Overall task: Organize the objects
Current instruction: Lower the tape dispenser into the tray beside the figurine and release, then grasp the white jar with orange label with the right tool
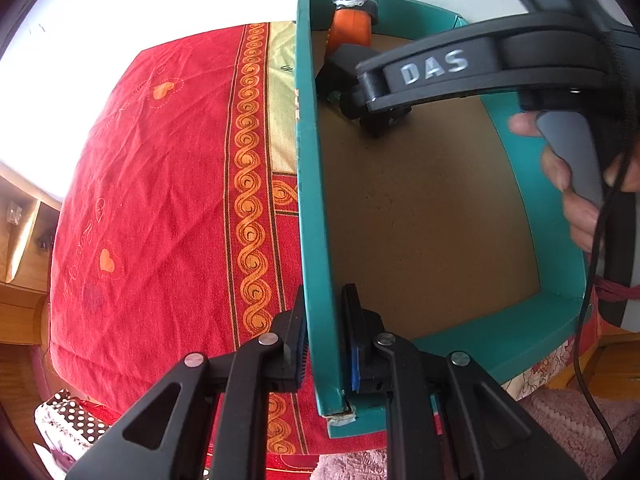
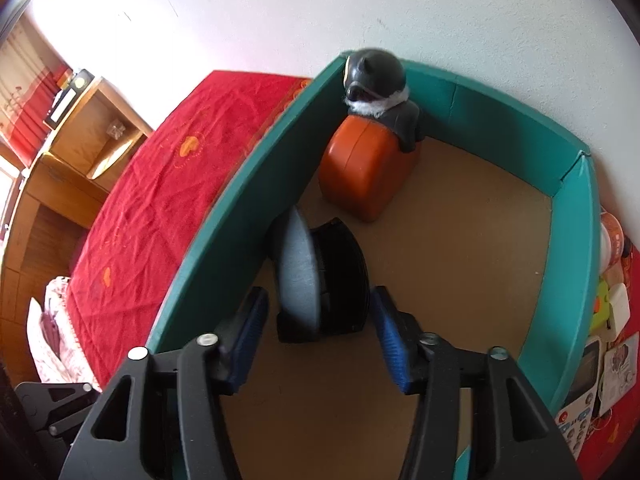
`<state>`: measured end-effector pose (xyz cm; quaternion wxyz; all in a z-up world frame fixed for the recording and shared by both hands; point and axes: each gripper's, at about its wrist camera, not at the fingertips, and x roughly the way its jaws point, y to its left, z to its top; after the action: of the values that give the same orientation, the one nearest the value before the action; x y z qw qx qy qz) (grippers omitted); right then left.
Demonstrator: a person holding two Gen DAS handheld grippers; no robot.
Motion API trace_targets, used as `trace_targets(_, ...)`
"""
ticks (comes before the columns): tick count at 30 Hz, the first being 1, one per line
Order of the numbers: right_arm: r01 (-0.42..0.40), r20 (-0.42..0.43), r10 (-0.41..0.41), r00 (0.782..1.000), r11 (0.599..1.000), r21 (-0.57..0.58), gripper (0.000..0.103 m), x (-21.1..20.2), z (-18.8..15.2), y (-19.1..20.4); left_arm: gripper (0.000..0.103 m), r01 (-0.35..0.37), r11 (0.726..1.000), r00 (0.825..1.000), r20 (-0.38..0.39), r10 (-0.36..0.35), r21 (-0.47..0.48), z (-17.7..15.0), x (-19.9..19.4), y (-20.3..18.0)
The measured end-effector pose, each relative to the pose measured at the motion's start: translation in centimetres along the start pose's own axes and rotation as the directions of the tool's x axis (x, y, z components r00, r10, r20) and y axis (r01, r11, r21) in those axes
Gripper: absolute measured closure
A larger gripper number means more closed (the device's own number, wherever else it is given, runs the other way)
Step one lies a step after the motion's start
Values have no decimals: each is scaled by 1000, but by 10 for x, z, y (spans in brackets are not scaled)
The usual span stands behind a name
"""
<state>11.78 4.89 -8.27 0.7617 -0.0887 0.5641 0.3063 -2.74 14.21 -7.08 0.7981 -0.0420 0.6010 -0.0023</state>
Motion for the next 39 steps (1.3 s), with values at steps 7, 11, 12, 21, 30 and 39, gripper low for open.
trace_targets(7, -30, 48, 32, 998, 998, -58, 41, -45, -15, 5, 89, 0, 1000, 1000, -1, 0, 1, 0, 0, 1)
trace_targets(11, -38, 98, 45, 994, 996, -77, 41, -77, -32, -3, 89, -2, 1000, 1000, -4, 2, 6, 0, 1, 1)
trace_targets(12, -25, 114, 33, 993, 997, -71, 41, -86, -37, -10, 89, -2, 1000, 1000, -4, 2, 7, 0, 1, 1)
trace_targets(21, 97, 181, -113, 977, 991, 96, 41, -120, -60, -97, 89, -1, 1000, 1000, 2, 1, 14, 1, 2, -2)
trace_targets(30, 192, 136, -208, 969, 974, 123, 41, -102, -56, -155, 89, 0, 1000, 1000, 3, 0, 25, -2, 1, -5)
trace_targets(39, 211, 138, -214, 967, 977, 30, 41, -68, -16, -164, 89, -8, 1000, 1000, -2, 8, 16, 0, 0, -9)
